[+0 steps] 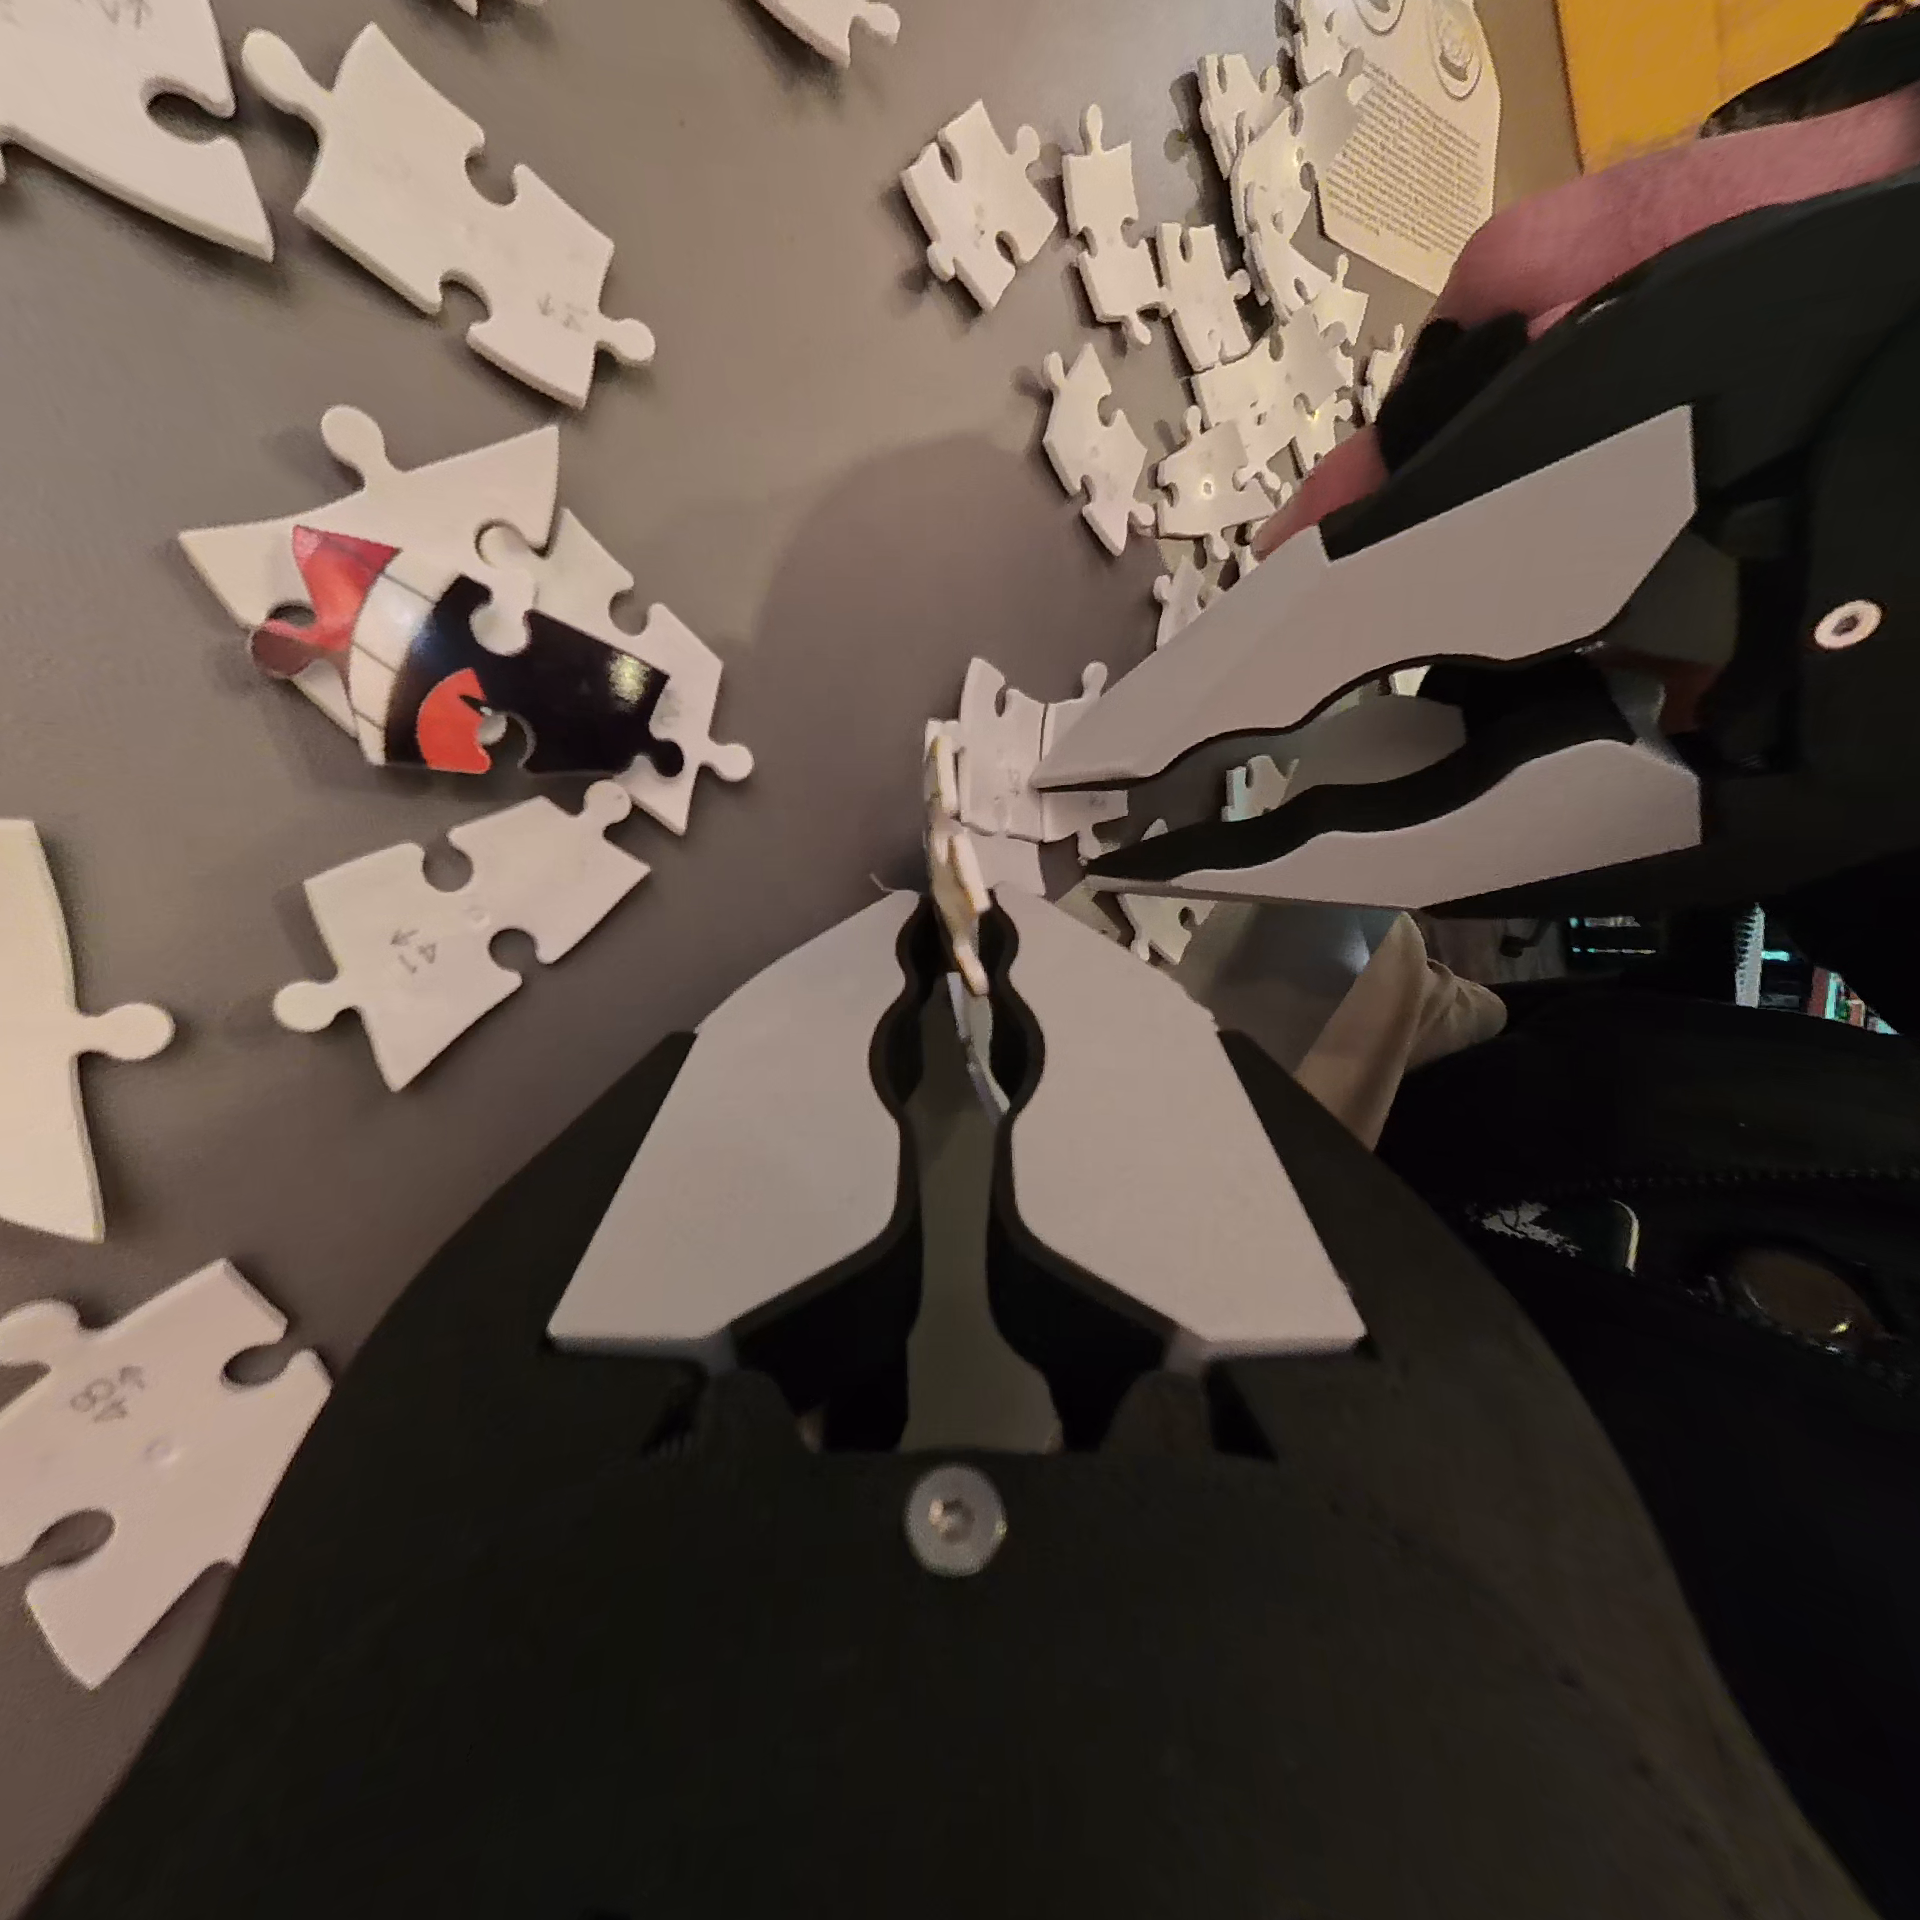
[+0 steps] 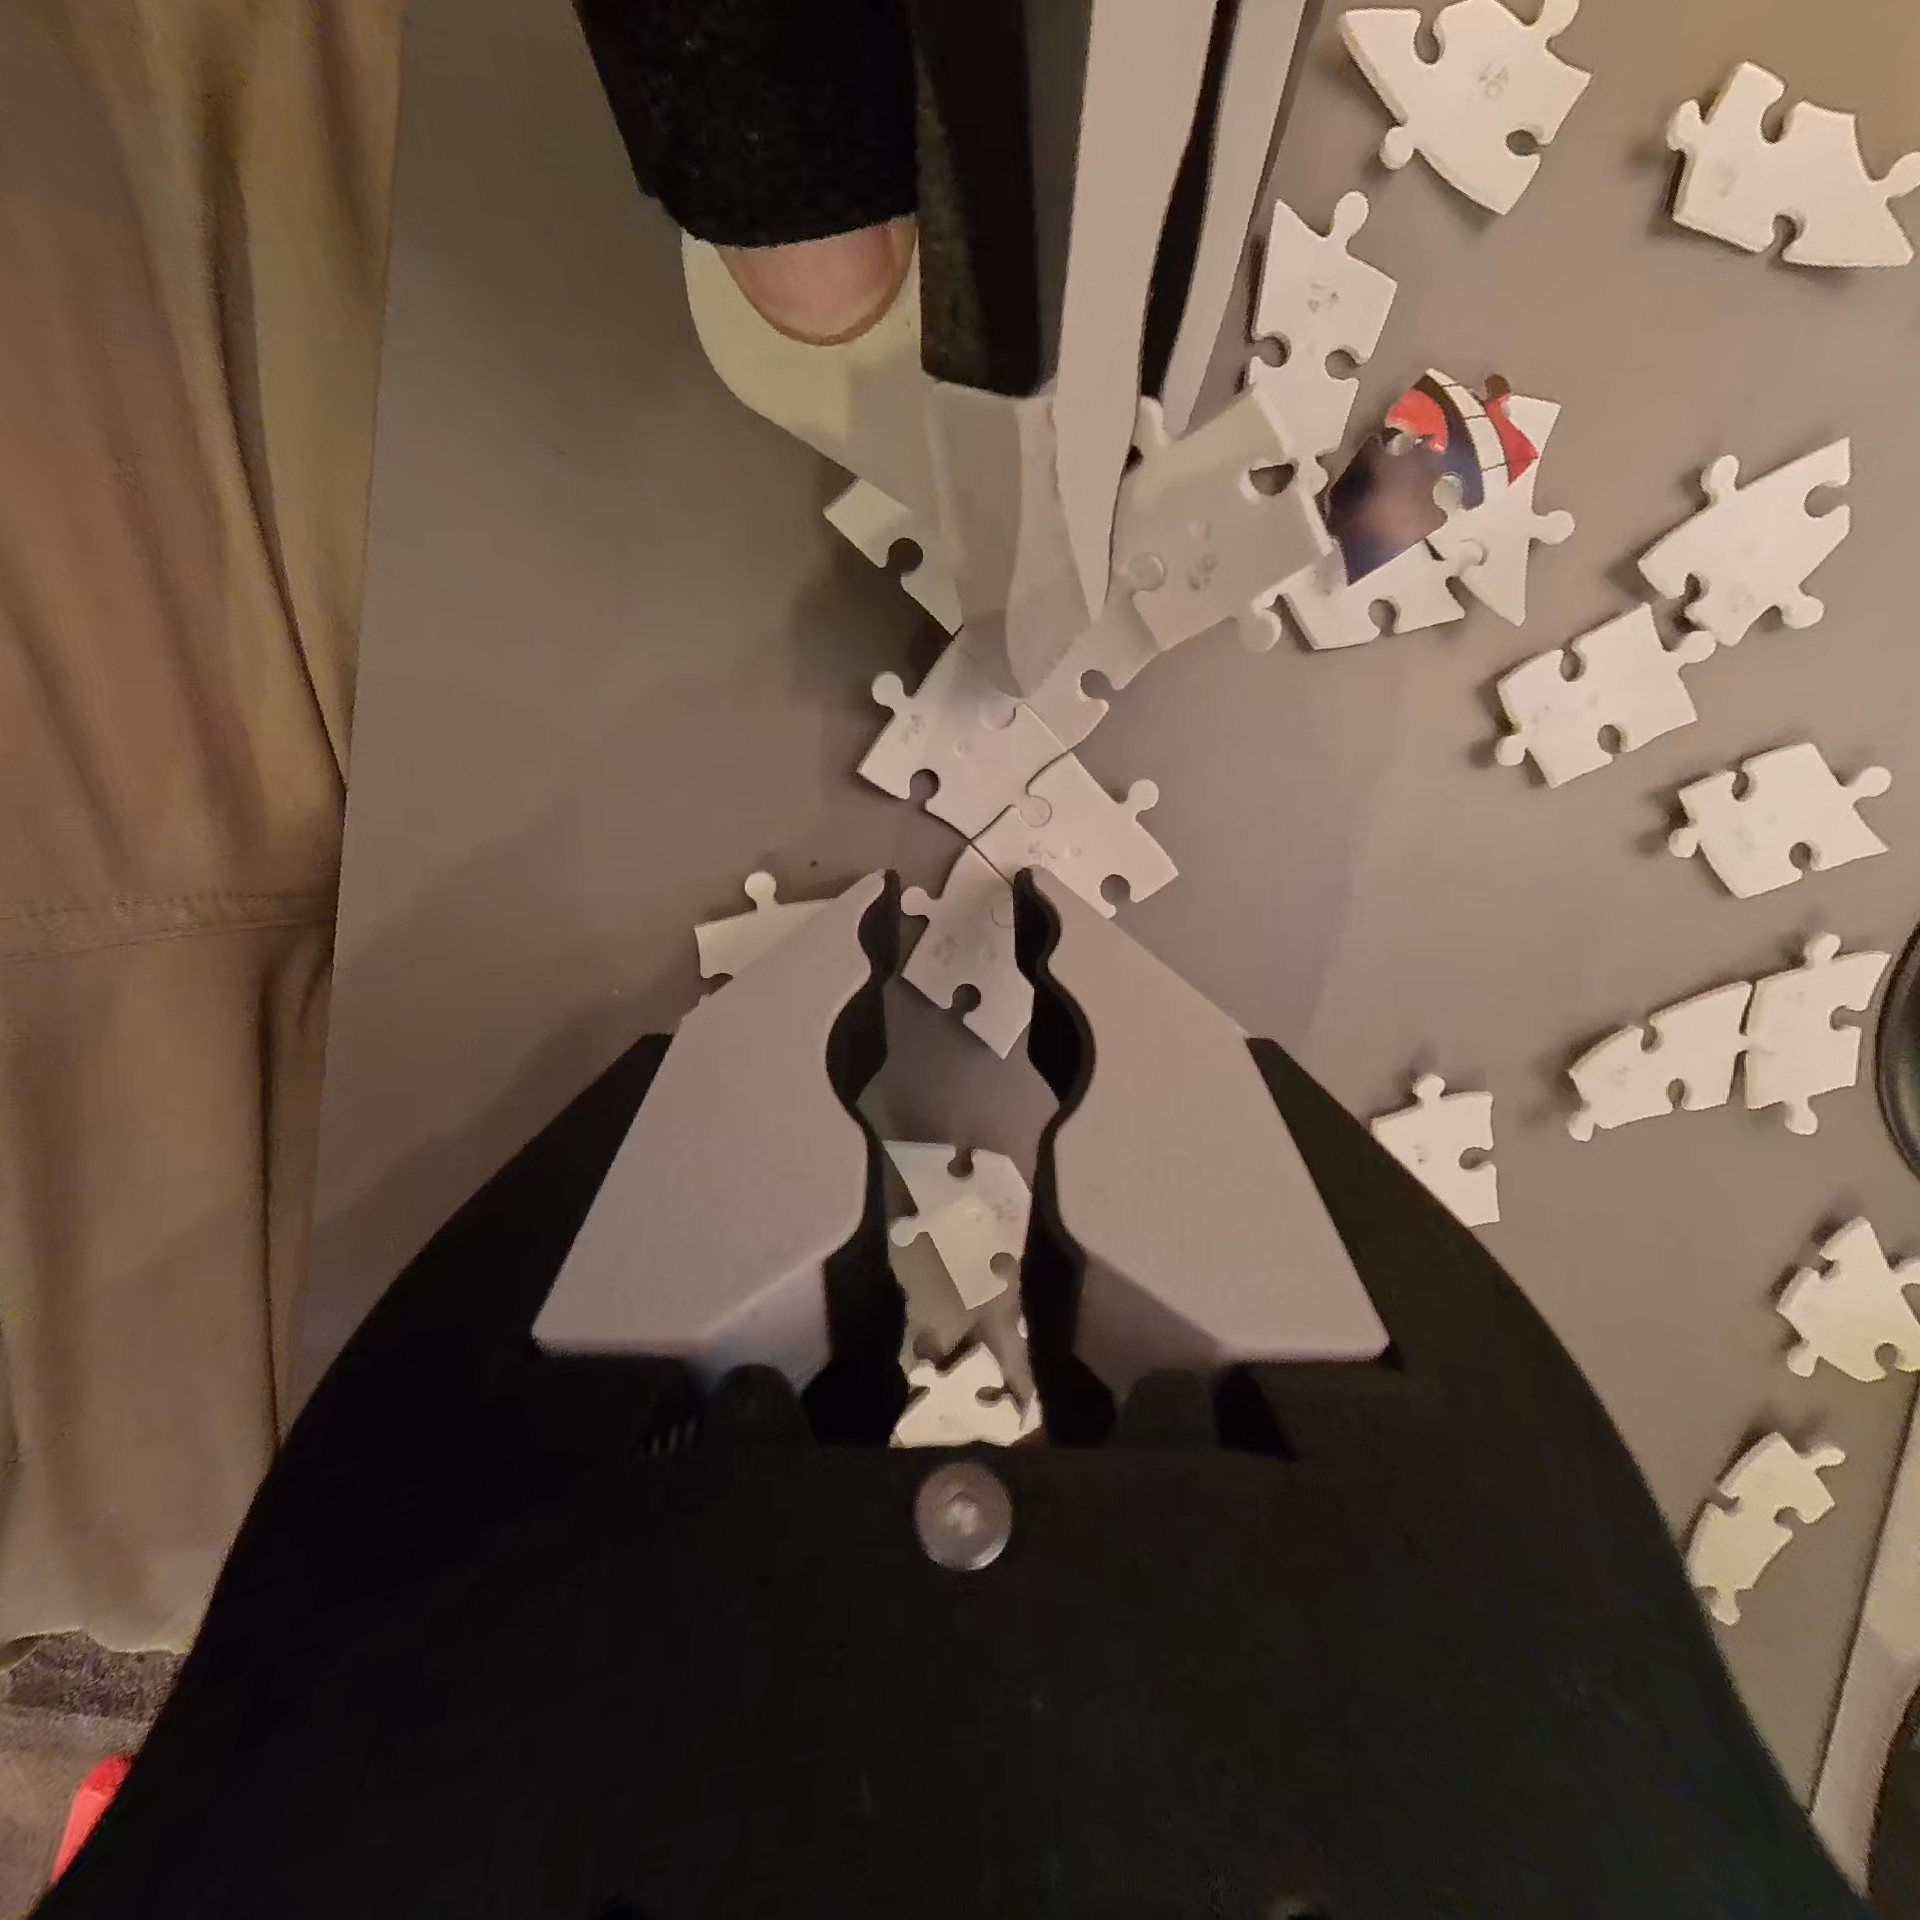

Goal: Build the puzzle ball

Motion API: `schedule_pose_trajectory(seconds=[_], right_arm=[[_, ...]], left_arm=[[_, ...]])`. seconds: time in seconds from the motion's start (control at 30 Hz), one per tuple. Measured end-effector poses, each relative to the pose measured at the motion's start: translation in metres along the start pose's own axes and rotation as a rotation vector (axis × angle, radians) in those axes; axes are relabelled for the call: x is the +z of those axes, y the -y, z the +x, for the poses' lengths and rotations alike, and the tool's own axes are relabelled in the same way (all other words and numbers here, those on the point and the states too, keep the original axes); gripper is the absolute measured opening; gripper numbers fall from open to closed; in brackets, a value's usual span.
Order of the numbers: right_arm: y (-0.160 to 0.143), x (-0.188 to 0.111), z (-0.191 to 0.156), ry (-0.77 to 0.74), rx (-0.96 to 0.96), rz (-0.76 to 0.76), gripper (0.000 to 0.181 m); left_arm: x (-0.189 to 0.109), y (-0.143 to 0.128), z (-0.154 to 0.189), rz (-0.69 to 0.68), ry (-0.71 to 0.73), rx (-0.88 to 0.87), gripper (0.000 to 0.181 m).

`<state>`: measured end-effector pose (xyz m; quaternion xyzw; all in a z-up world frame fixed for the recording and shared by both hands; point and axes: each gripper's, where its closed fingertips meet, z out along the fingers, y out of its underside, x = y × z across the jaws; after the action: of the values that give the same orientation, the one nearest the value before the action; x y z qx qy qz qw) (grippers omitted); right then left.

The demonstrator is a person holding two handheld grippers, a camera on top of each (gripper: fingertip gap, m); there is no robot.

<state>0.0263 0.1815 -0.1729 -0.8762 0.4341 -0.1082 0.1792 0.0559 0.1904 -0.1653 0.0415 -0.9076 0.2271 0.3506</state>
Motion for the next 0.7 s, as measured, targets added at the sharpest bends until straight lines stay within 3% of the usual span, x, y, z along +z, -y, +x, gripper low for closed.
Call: schedule_pose_trajectory(seconds=[0.43, 0.7], right_arm=[[0.005, -0.006, -0.008, 0.009, -0.007, 0.054, 0.025], [0.005, -0.014, -0.004, -0.003, 0.023, 0.104, 0.029]], left_arm=[[-0.005, 0.001, 0.0, 0.031, 0.009, 0.024, 0.014], [-0.018, 0.003, 0.005, 0.071, 0.095, 0.178, 0.029]])
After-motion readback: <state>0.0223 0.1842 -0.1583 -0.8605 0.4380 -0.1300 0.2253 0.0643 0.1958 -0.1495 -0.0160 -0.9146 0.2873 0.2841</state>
